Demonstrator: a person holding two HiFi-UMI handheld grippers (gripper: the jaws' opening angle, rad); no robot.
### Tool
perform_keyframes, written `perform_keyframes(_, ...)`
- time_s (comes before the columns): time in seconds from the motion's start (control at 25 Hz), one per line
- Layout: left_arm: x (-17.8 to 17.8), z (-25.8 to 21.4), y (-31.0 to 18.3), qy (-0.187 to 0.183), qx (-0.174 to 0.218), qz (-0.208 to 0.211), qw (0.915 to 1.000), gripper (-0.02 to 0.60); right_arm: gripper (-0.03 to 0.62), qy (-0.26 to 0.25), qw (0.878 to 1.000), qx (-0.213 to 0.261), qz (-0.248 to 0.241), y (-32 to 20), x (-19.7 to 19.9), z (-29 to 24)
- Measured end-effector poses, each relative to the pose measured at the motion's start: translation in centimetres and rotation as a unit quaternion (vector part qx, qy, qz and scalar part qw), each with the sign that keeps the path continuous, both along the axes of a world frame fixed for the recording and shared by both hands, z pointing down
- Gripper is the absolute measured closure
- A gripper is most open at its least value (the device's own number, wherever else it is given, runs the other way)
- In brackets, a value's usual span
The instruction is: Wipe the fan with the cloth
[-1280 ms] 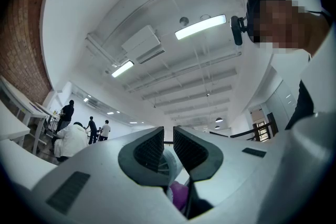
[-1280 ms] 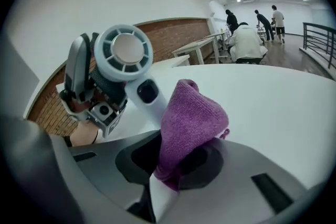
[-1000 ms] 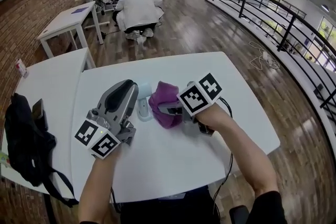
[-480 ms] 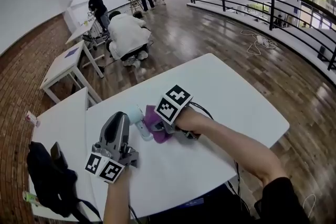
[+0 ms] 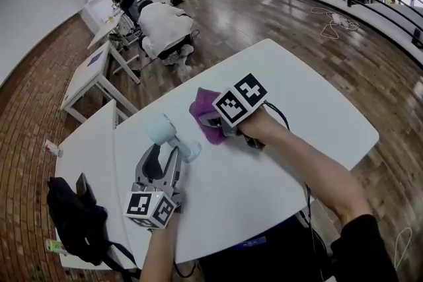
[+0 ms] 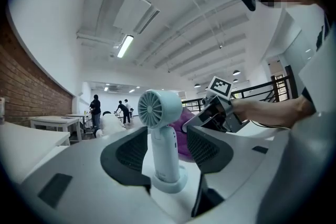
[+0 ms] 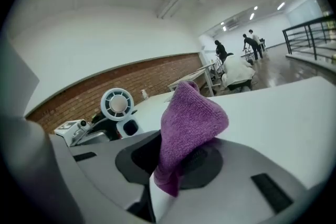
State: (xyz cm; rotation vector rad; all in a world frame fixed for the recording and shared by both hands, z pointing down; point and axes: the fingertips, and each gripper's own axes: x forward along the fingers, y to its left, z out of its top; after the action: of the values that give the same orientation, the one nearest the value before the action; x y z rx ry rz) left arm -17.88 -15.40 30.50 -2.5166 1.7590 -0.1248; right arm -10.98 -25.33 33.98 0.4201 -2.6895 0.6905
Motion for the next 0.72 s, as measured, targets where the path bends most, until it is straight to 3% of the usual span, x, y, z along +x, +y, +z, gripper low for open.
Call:
perform_keyframes(0.08,0.4,0.0,-1.2,0.008,-0.004,-0.026,0.9996,0.339,0.525,0.013,0.999,0.039,0.006,-1.0,-0.5,-0.8)
perform_keyframes(0.16,0.5,0.3,-2.1,0.022,-0.008,-0.048,0.9986,0.34,0.525,0.017,0.998,0.053,-0.019,-0.8,-2.1,-1.3)
perform_keyframes(0.36,0.5,1.2,-3.3,0.02,-0.028,-0.041,0.9986,0.342,0.525,0.067,0.992,0.023,-0.107,2.8,-5.7,1.4)
perform_keyframes(0.52,0.4,1.2,-3.0,0.015,-0.04,0.056,0.9975,0.379,0.525,0.107,0.982,-0.028,-0.154,6.0,-5.4,4.3)
perform_keyframes(0.64,0.3,1.2,-2.5,-0.002,-0.048,0.149,0.9876,0.382,0.525,0.101,0.969,-0.078,-0.21,8.7,-4.3,4.4)
perform_keyframes(0.72,0.5,1.1,-2.3,-0.012,-0.048,0.193,0.9799,0.382,0.525,0.101,0.961,-0.085,-0.241,9.9,-3.2,4.3)
